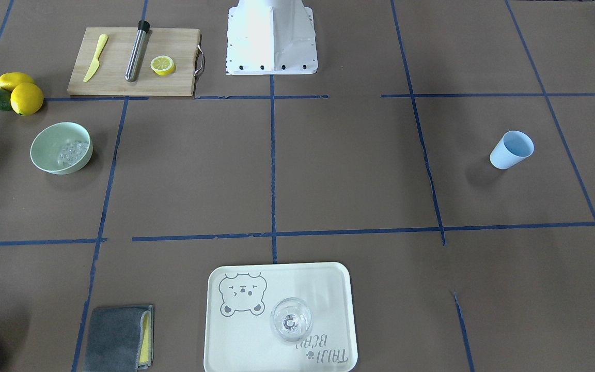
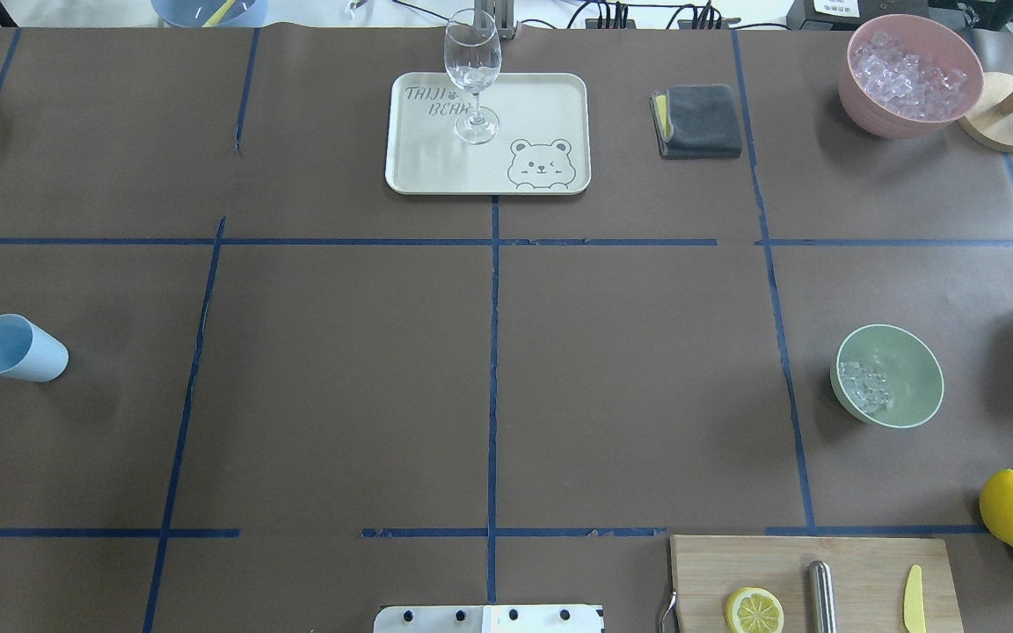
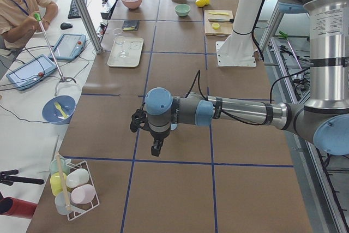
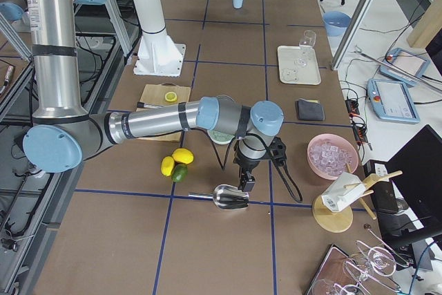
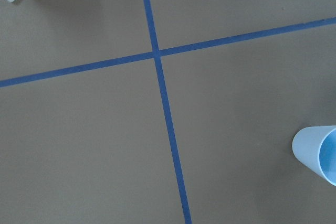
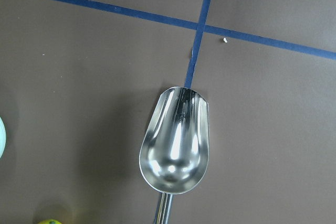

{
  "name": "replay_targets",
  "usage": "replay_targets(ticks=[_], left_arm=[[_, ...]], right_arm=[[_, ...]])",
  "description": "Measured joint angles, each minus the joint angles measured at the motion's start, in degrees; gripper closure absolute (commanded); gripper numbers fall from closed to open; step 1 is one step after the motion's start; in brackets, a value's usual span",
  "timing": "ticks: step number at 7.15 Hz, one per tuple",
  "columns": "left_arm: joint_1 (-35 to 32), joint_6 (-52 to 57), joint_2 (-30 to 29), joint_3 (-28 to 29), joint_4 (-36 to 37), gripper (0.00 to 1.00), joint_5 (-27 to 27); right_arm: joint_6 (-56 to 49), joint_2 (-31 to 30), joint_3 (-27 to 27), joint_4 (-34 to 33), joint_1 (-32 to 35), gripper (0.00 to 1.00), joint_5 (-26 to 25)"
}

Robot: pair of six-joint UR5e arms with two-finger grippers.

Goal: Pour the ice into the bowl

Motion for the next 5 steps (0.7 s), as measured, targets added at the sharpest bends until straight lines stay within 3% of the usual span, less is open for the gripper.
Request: replay_targets(ticks=[5], left_arm=[[-0.03, 0.17, -4.79, 3.41, -3.36, 0.00, 0.26]], right_arm=[[-0.07, -1.50, -2.29, 6.98, -0.34, 0.00, 3.30]])
